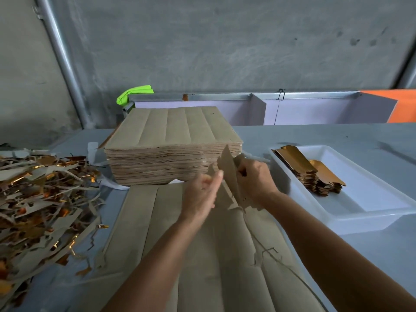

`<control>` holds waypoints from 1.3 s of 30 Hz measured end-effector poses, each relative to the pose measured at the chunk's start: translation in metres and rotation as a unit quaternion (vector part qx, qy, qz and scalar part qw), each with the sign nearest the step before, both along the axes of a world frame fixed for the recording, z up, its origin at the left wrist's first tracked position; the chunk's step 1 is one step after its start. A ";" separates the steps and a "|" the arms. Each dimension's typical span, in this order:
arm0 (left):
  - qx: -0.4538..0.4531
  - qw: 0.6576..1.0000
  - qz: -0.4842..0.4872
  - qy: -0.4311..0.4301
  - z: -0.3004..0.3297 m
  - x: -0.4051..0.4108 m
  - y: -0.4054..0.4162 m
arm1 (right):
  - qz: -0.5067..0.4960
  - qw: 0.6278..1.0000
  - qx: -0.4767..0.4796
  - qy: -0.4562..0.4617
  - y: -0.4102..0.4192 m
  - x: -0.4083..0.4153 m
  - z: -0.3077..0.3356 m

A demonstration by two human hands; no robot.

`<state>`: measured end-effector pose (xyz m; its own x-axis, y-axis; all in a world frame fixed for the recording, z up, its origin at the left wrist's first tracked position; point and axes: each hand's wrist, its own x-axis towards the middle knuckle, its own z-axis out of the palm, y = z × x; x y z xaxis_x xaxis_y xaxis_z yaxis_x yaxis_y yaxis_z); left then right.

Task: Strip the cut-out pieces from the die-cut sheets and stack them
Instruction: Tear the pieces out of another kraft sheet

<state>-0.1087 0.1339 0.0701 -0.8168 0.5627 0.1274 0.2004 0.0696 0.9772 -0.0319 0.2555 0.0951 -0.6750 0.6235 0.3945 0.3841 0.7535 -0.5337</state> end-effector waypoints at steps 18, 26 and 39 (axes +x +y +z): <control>0.005 0.970 0.224 -0.092 -0.015 -0.049 -0.029 | -0.130 0.966 -0.204 0.091 0.026 0.036 -0.016; 0.080 0.940 0.215 -0.254 -0.027 -0.049 -0.044 | -0.118 0.923 -0.353 0.098 0.026 0.076 -0.036; -0.052 0.982 0.095 -0.158 -0.039 -0.020 -0.018 | -0.040 0.981 0.121 -0.149 -0.016 -0.002 -0.031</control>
